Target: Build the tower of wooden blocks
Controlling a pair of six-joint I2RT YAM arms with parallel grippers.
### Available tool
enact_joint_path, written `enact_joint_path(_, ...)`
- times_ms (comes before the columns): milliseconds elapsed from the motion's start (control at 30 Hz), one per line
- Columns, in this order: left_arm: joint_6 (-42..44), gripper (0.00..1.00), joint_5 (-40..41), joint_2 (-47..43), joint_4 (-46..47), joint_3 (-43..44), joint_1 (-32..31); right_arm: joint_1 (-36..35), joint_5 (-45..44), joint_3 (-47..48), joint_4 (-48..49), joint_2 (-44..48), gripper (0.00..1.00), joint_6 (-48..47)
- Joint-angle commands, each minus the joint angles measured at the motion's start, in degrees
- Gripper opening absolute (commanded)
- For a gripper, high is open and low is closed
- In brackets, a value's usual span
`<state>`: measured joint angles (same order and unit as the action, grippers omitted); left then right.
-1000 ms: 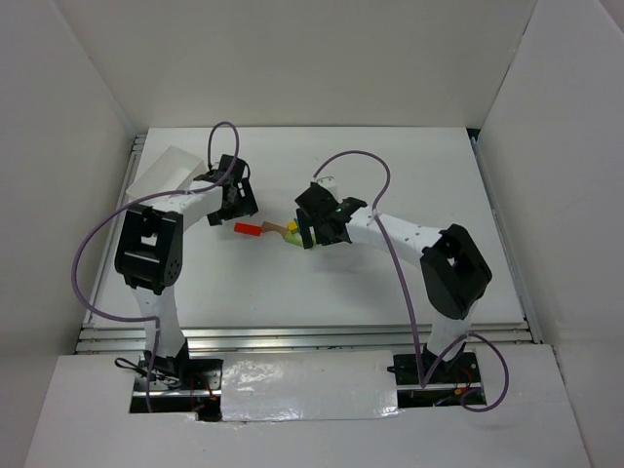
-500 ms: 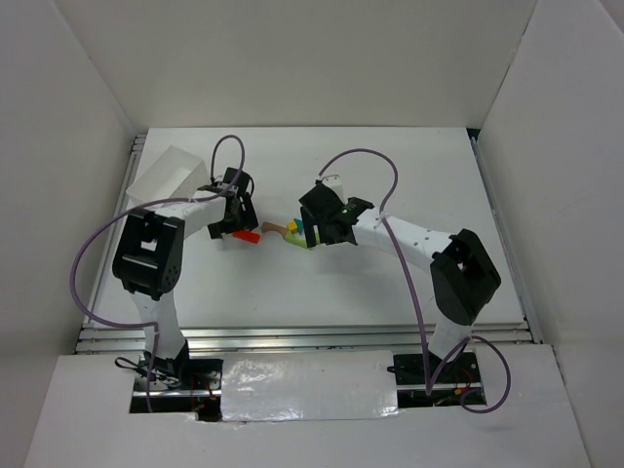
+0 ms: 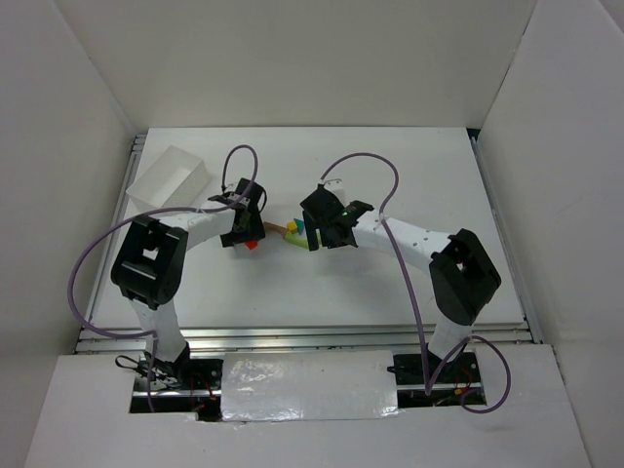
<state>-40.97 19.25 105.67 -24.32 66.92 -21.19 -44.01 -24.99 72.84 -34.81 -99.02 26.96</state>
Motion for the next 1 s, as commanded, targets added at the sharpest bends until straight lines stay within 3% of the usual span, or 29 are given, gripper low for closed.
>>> enact_joint_path(0,-0.51,0.75,0.62,-0.46,-2.58,-1.7,-0.08,-0.46,-2.25,-0.15,-0.61,2.52,1.0,1.08)
enact_joint_path(267,1.32,0.49,1.5,-1.34,-0.74,-2.05,0.01,-0.73,-2.43,-0.77,-0.44,3.13,1.0,1.08)
enact_joint_path(433,9.05,0.22,-0.61,-5.29,5.05,-6.51,-0.6,-1.43,-3.57,-1.56,0.0,4.1,1.0,-0.5)
enact_joint_path(467,12.63,0.08,-1.4,-6.34,6.29,-7.58,-0.78,-1.43,-3.92,-1.82,0.09,4.45,1.0,-0.68)
enact_joint_path(533,17.48,0.0,-4.02,-10.29,10.68,-10.47,-0.87,-1.43,-3.92,-2.26,0.53,5.85,1.0,-1.38)
enact_joint_path(667,29.35,0.0,-12.46,-18.72,15.69,-13.56,-1.13,-1.43,-3.39,-4.72,1.76,9.8,1.0,-2.35)
enact_joint_path(800,42.78,0.0,-31.57,-26.46,19.65,-15.15,-2.89,-0.56,-4.01,-7.0,2.46,15.43,1.0,-2.61)
enact_joint_path(900,54.21,0.0,-37.51,-25.96,15.46,-12.09,-8.06,1.73,-3.22,-7.45,1.07,19.56,1.0,-2.62)
enact_joint_path(967,60.73,0.0,-38.75,-22.46,7.82,-7.53,-9.83,4.09,-3.13,-7.71,-0.43,22.99,1.0,-2.26)
